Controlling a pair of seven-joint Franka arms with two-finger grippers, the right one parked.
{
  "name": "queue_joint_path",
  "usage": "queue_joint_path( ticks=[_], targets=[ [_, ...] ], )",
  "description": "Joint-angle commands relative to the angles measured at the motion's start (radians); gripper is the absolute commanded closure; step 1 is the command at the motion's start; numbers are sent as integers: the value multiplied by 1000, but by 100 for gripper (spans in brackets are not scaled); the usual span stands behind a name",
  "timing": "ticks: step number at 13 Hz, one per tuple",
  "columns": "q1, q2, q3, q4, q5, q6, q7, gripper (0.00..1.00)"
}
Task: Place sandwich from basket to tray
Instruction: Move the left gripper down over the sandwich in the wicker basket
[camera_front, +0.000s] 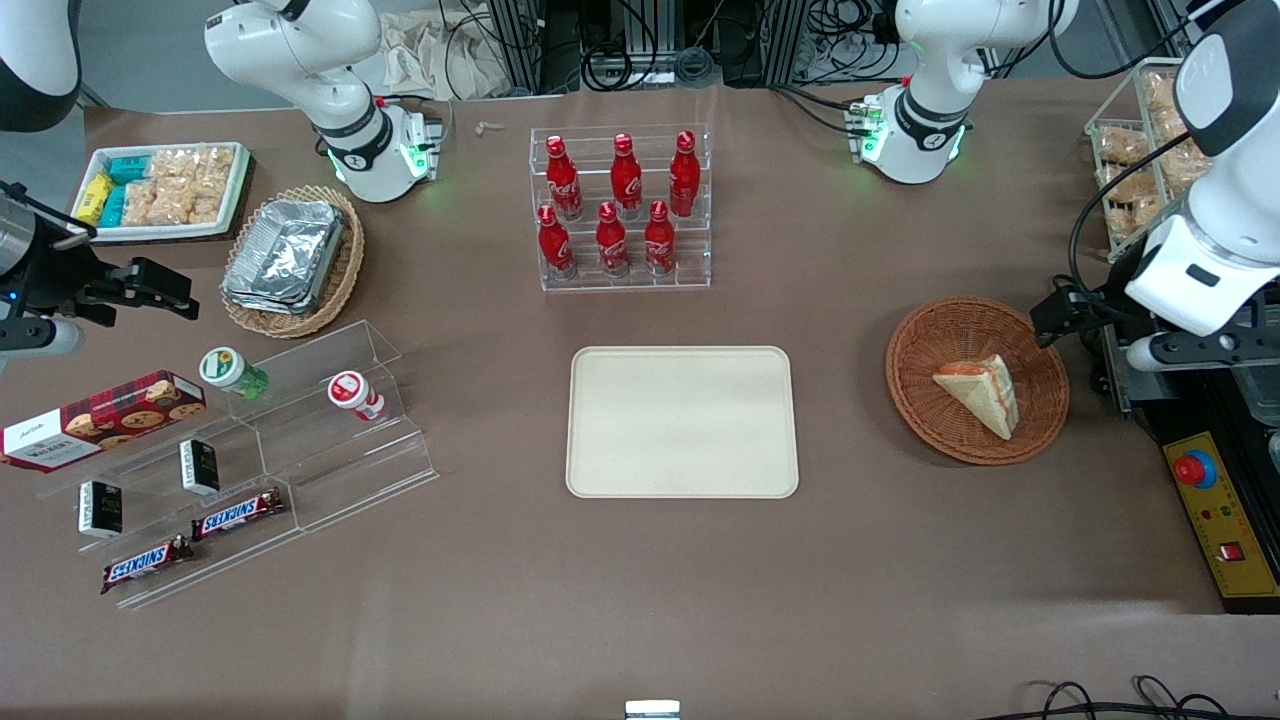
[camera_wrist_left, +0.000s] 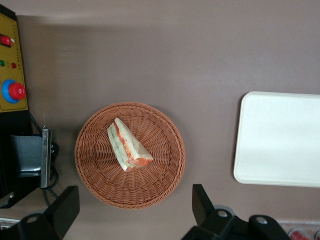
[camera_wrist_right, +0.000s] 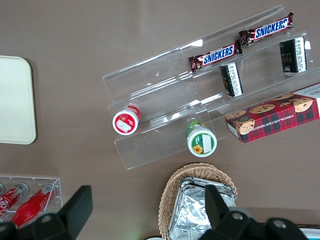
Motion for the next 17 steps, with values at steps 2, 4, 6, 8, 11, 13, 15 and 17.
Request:
queue_joint_path(
  ticks=[2, 4, 6, 8, 11, 13, 15, 17],
  targets=[
    [-13, 28, 16, 79, -14, -64, 26, 0],
    [-13, 25, 16, 61, -12, -96, 16, 0],
    [2, 3, 22, 15, -15, -89, 9, 0],
    [11, 0, 23, -55, -9, -34, -13, 0],
    [11, -58, 21, -267, 6, 174, -310, 0],
    [25, -90, 24, -426, 5, 352, -361, 0],
    [25, -86, 24, -549, 6, 518, -582, 0],
    [31, -34, 24, -582, 6, 601, -684, 0]
  ],
)
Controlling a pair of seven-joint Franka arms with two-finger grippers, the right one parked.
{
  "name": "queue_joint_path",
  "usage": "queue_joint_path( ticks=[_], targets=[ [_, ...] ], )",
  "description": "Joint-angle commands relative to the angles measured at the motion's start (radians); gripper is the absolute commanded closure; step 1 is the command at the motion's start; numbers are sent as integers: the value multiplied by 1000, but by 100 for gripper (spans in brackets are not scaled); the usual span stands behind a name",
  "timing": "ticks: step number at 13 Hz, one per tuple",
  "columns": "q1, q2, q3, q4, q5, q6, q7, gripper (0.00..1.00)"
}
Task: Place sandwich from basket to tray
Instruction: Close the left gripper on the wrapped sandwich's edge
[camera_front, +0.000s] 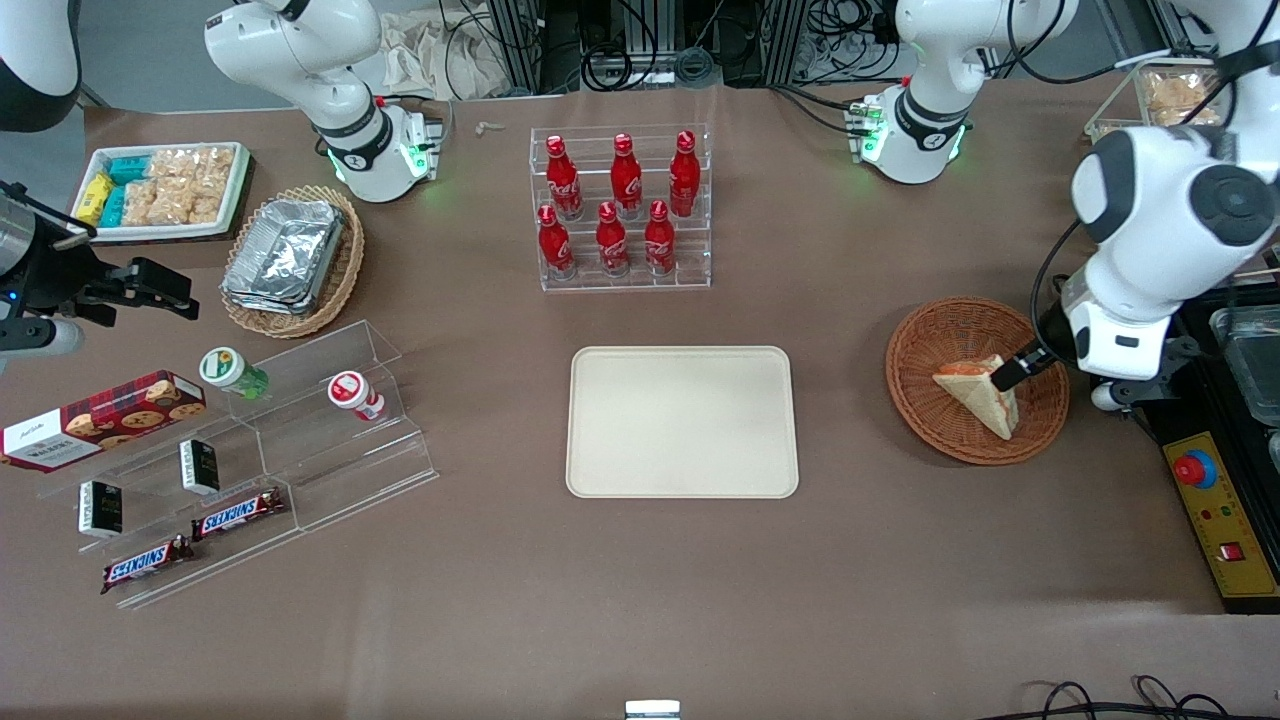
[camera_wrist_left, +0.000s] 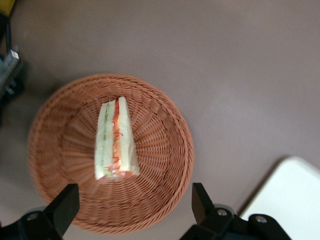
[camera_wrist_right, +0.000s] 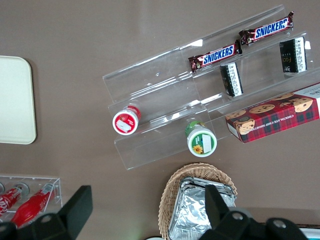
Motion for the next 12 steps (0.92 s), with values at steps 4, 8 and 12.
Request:
queue_joint_path(
  ticks=[4, 8, 12],
  targets=[
    [42, 139, 14, -71, 7, 152, -101, 0],
    [42, 207, 37, -100, 6, 270, -102, 0],
    [42, 245, 42, -104, 1, 294, -107, 0]
  ],
)
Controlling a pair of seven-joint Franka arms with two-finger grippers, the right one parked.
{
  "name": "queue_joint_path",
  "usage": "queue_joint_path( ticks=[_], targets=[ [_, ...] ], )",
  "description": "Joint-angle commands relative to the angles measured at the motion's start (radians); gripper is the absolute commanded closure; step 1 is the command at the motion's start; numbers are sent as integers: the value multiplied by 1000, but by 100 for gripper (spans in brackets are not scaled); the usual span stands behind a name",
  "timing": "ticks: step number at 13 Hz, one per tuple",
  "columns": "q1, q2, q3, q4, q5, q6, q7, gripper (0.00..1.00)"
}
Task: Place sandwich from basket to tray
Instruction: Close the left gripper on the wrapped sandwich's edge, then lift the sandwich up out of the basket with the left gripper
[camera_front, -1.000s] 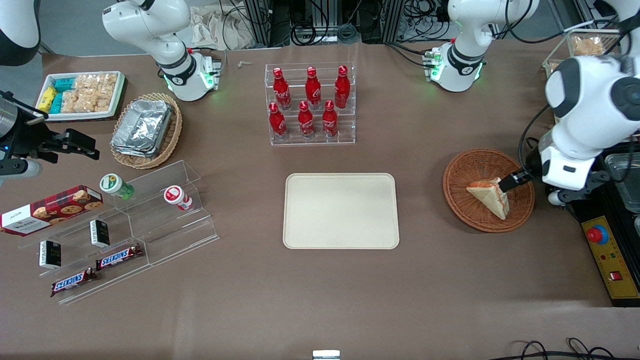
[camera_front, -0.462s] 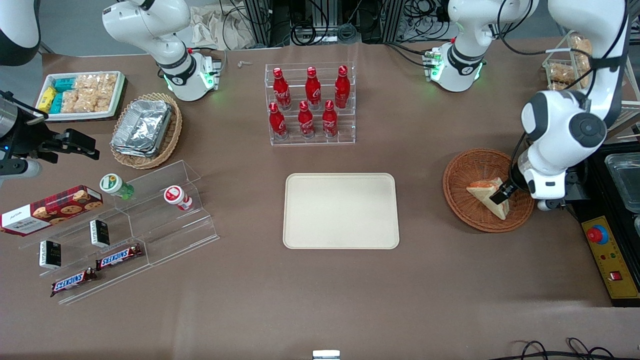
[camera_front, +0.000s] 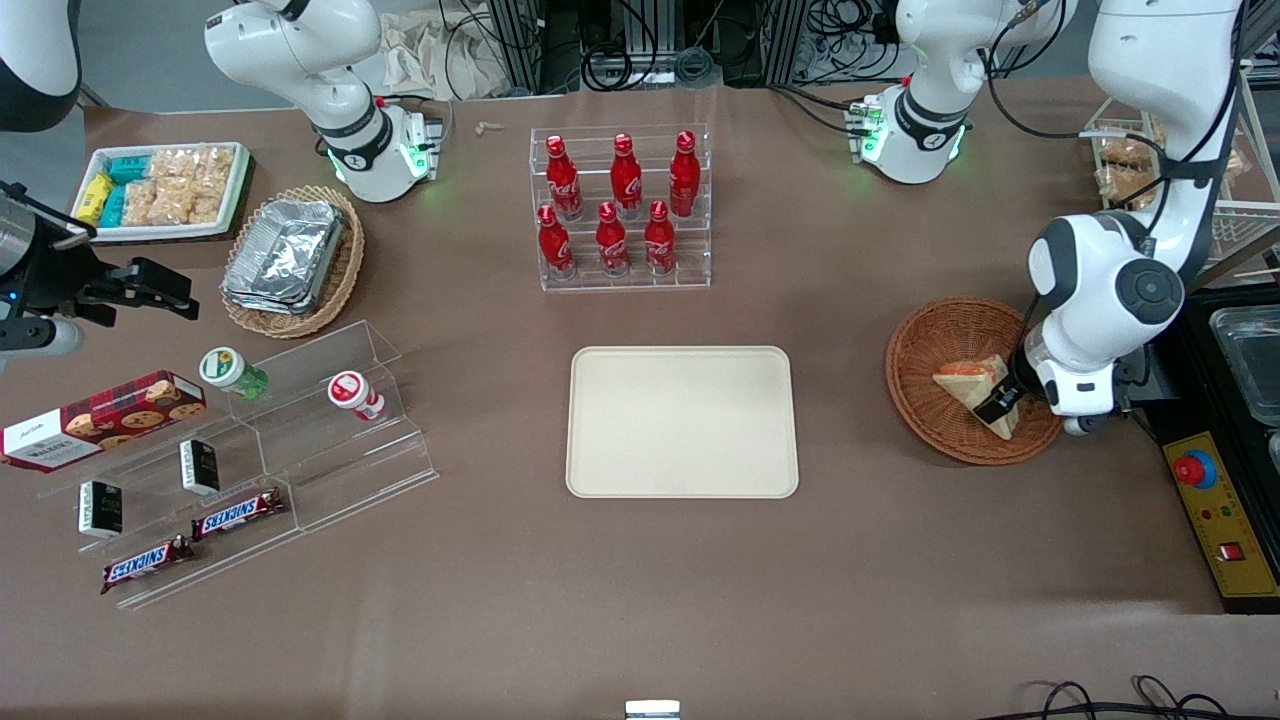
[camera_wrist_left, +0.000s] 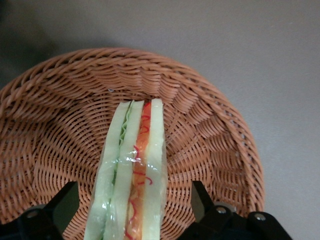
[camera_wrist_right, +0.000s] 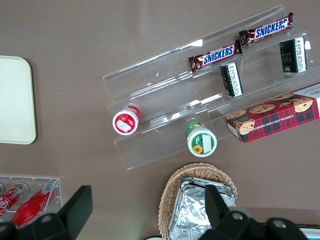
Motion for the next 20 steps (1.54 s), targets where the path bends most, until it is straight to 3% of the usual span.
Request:
queue_joint_path(
  ticks=[1, 4, 5, 7, 8, 10, 13, 18, 20],
  targets=[
    [-2, 7, 3, -17, 1, 32, -32, 0],
    [-7, 7, 2, -24, 1, 32, -81, 0],
    [-7, 9, 2, -21, -1, 32, -84, 13],
    [-5, 2, 2, -14, -8, 32, -107, 87],
    [-5, 1, 0, -10, -8, 30, -110, 100],
    [-7, -30, 0, 19, -8, 6, -121, 100],
    [-10, -114, -3, 136, 6, -263, -84, 100],
    [-19, -139, -29, 657, 3, -970, 107, 100],
    [-20, -140, -79, 799, -13, -1120, 209, 100]
  ],
)
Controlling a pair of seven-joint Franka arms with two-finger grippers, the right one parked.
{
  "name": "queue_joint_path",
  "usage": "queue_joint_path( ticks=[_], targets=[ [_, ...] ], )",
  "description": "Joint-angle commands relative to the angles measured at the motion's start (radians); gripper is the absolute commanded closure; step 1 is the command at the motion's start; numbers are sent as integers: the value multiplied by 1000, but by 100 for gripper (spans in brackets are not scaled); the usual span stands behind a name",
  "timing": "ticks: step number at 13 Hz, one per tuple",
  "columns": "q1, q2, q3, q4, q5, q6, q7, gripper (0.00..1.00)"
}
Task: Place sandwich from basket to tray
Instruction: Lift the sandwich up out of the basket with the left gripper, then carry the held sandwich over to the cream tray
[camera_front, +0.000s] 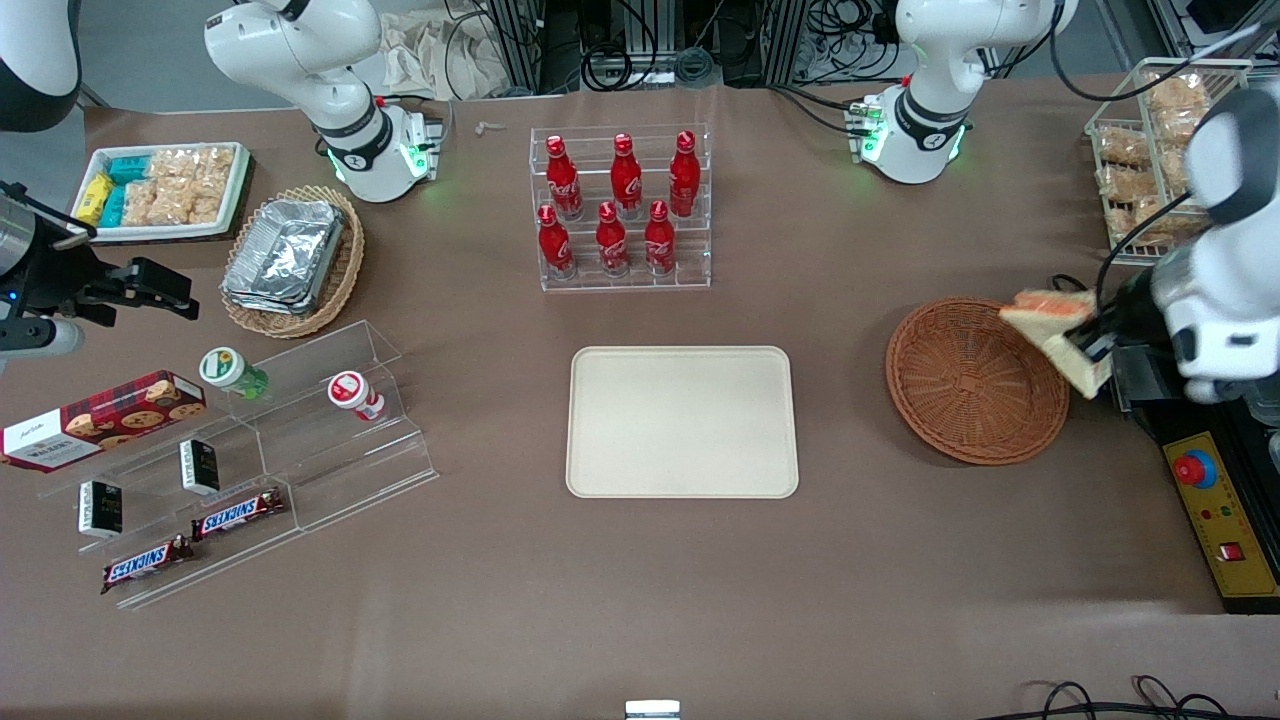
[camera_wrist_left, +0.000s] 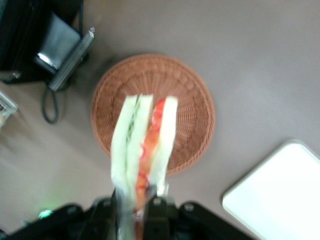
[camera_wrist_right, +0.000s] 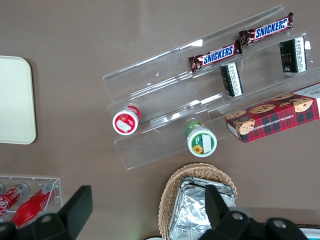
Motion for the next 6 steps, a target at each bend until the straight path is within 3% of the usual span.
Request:
queue_joint_path(
  ticks=[1, 6],
  targets=[
    [-2, 35, -97, 184, -11, -137, 93, 100],
    [-5, 113, -347, 146, -32, -23, 72, 100]
  ],
)
